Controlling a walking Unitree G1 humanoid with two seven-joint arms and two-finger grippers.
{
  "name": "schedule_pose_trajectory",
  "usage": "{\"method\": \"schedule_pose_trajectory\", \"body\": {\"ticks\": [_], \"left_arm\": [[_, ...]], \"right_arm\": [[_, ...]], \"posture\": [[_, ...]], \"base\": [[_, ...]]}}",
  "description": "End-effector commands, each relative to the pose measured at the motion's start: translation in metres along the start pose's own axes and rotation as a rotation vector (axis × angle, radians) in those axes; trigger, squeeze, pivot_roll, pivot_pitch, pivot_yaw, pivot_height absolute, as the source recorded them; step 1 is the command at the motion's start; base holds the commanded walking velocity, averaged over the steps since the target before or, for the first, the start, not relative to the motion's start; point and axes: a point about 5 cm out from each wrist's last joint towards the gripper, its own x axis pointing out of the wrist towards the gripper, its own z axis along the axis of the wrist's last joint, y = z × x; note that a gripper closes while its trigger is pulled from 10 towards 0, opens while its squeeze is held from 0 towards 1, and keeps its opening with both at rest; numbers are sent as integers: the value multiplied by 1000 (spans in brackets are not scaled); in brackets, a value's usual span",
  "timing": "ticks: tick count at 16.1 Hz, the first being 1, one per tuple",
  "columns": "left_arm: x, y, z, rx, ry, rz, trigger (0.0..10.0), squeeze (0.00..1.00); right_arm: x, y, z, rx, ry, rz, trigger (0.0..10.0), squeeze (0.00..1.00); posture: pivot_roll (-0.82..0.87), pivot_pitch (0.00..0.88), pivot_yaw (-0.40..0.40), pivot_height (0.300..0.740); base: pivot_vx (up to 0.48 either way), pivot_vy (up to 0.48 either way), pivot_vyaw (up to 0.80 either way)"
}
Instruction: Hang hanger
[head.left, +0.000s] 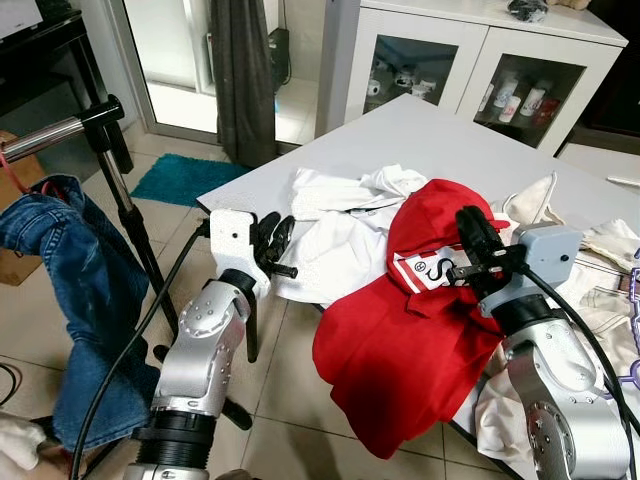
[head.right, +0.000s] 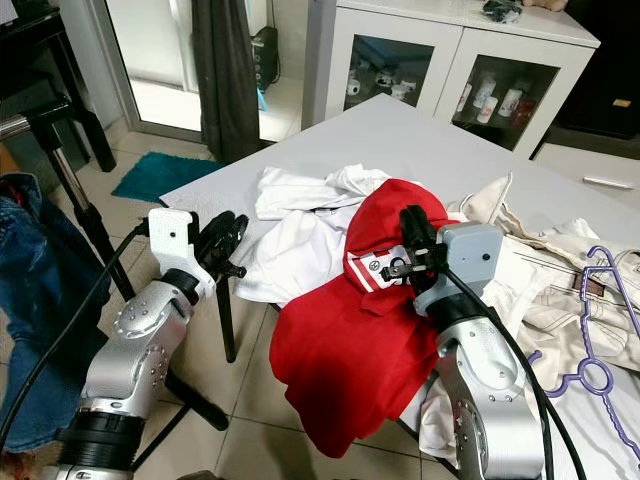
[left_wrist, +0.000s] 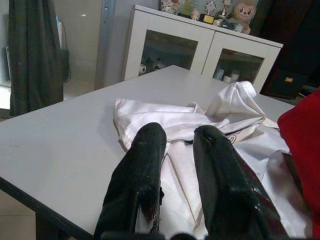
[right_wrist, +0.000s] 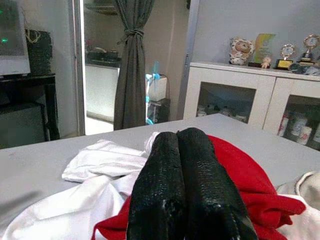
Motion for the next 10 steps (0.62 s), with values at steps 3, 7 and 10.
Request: {"method": "schedule_pose_trajectory", "body": {"ticks": [3, 7, 10], "left_arm": [[-1, -4, 0, 11, 10, -12, 10000, 0], [-1, -4, 0, 29, 19, -29, 10000, 0], [-6, 0, 2, 57, 28, -53, 10000, 0]], "right_arm": [[-3, -12, 2, -64, -4, -70, 10000, 0], [-3, -14, 1, -39, 9, -82, 10000, 0], [-9, -7, 3, -49, 4, -32, 10000, 0]], "posture": [[-13, 0, -45, 740], [-19, 0, -38, 740], [-22, 0, -35, 740]], "base": [[0, 0, 0], [0, 0, 0], [0, 0, 0]]}}
